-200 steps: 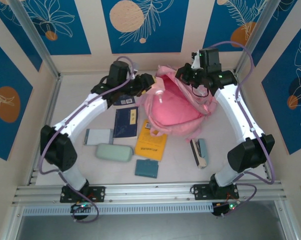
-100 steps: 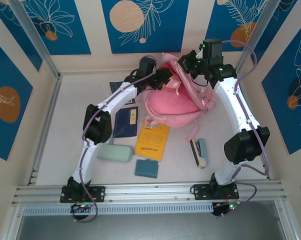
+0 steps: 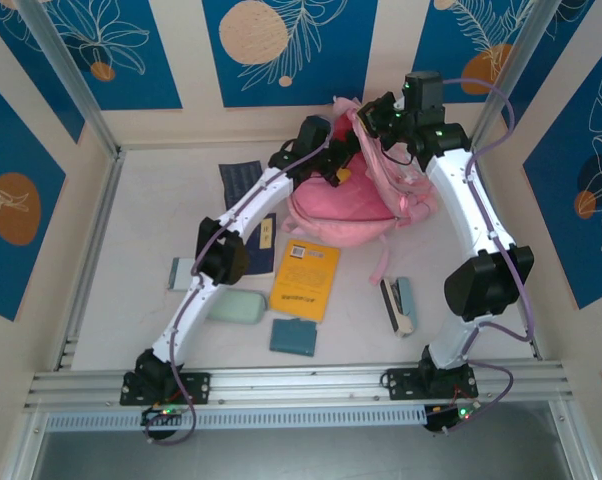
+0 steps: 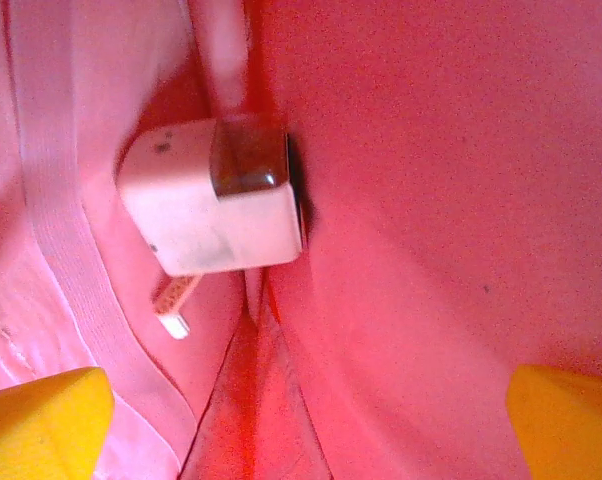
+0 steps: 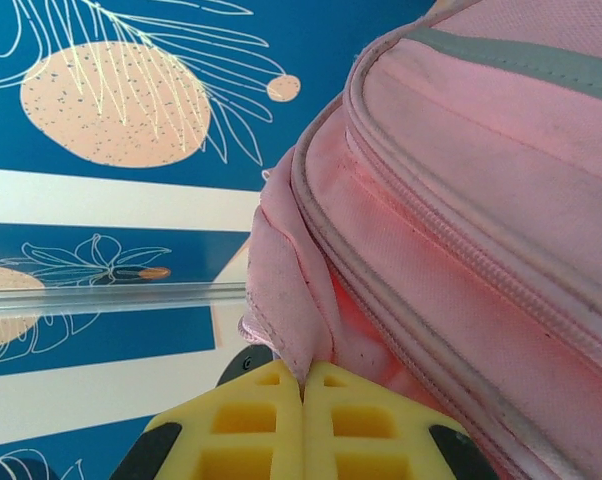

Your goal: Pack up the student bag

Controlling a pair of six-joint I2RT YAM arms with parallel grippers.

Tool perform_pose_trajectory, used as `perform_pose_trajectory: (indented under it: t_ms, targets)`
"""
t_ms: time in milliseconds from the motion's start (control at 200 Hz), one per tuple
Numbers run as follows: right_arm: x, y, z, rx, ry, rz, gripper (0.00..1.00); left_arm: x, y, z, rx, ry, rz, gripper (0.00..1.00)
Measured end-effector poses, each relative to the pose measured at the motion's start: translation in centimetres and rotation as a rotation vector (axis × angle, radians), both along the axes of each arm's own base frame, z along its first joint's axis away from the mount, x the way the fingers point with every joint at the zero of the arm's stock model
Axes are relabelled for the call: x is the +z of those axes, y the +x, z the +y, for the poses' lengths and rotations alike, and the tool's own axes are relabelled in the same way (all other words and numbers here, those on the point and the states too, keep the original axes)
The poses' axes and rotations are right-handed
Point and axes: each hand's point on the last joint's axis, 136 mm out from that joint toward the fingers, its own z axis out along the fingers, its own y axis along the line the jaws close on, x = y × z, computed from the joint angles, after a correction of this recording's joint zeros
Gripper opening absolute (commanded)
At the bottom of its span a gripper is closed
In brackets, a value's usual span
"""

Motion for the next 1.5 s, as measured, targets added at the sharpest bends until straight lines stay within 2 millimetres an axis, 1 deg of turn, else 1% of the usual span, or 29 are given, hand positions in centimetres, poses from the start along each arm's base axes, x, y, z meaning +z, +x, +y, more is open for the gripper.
perform_pose_trajectory:
  t_ms: [100, 145, 205, 260, 310, 390, 455, 530, 605, 640, 670, 720, 755, 825, 870, 1005, 1070, 1175, 1260, 1340, 1395, 1500]
  targets:
    - [0.0, 0.2, -0.5, -0.009, -0.012, -0.006, 0.0, 0.0, -0.1, 0.8, -0.025, 0.032, -0.011, 1.0]
    - [0.0, 0.3, -0.8, -0.011, -0.021, -0.012, 0.0, -0.2, -0.6, 1.2, -0.043, 0.066, -0.011, 1.0]
    - [0.1, 0.3, -1.2, -0.009, -0.045, -0.02, 0.0, 0.2, -1.4, 2.2, -0.068, 0.119, -0.024, 1.0]
    - [0.2, 0.2, -1.5, -0.005, -0.068, -0.03, 0.0, 1.2, -2.4, 3.5, -0.087, 0.172, -0.037, 1.0]
    - [0.3, 0.2, -1.6, 0.002, -0.086, -0.041, 0.0, 2.5, -3.4, 4.9, -0.095, 0.217, -0.063, 1.0]
    - [0.3, 0.3, -1.6, 0.013, -0.106, -0.053, 0.0, 5.1, -5.9, 7.7, -0.097, 0.285, -0.102, 1.0]
    - [0.1, 0.3, -1.6, 0.021, -0.121, -0.058, 0.0, 7.1, -8.1, 10.1, -0.087, 0.338, -0.14, 0.97]
    - [-0.3, 0.3, -1.5, 0.033, -0.136, -0.058, 0.0, 8.8, -10.7, 12.2, -0.083, 0.376, -0.183, 0.96]
    - [-0.7, 0.5, -1.2, 0.047, -0.146, -0.057, 0.0, 9.0, -13.2, 13.6, -0.094, 0.411, -0.201, 0.97]
    - [-0.9, 0.5, -1.1, 0.054, -0.151, -0.053, 0.0, 8.6, -14.3, 14.0, -0.104, 0.429, -0.202, 0.98]
    - [-1.0, 0.7, -0.9, 0.062, -0.156, -0.05, 0.0, 8.0, -15.3, 13.9, -0.119, 0.44, -0.2, 0.99]
    - [-1.1, 1.0, -0.7, 0.072, -0.162, -0.048, 0.0, 6.4, -17.2, 13.2, -0.159, 0.459, -0.181, 0.99]
    - [-1.1, 1.1, -0.5, 0.08, -0.169, -0.045, 0.0, 4.9, -18.7, 12.4, -0.198, 0.475, -0.162, 0.99]
    - [-1.1, 1.3, -0.1, 0.092, -0.181, -0.04, 0.0, 2.0, -21.9, 10.1, -0.29, 0.509, -0.122, 0.99]
    - [-1.2, 1.2, 0.0, 0.098, -0.188, -0.038, 0.0, 0.2, -23.9, 8.2, -0.354, 0.53, -0.1, 0.99]
    - [-1.5, 0.9, 0.0, 0.102, -0.198, -0.02, 0.0, -4.1, -28.3, 3.8, -0.492, 0.562, -0.048, 0.98]
    - [-1.7, 0.9, -0.1, 0.103, -0.199, -0.013, 0.0, -5.9, -30.1, 2.0, -0.538, 0.567, -0.01, 0.95]
    - [-1.7, 0.8, -0.1, 0.103, -0.199, -0.008, 0.0, -8.0, -31.7, -0.8, -0.578, 0.562, 0.037, 0.91]
    - [-1.7, 0.8, -0.1, 0.1, -0.196, -0.004, 0.0, -9.3, -32.3, -2.9, -0.585, 0.556, 0.07, 0.88]
    - [-1.8, 0.8, -0.2, 0.093, -0.193, 0.002, 0.0, -10.6, -32.7, -4.0, -0.574, 0.557, 0.112, 0.85]
    - [-1.8, 0.8, -0.2, 0.087, -0.188, 0.002, 0.0, -11.5, -33.0, -4.4, -0.566, 0.563, 0.139, 0.81]
    - [-2.7, 0.5, -0.2, 0.076, -0.175, 0.018, 0.0, -12.7, -32.9, -5.6, -0.541, 0.569, 0.189, 0.75]
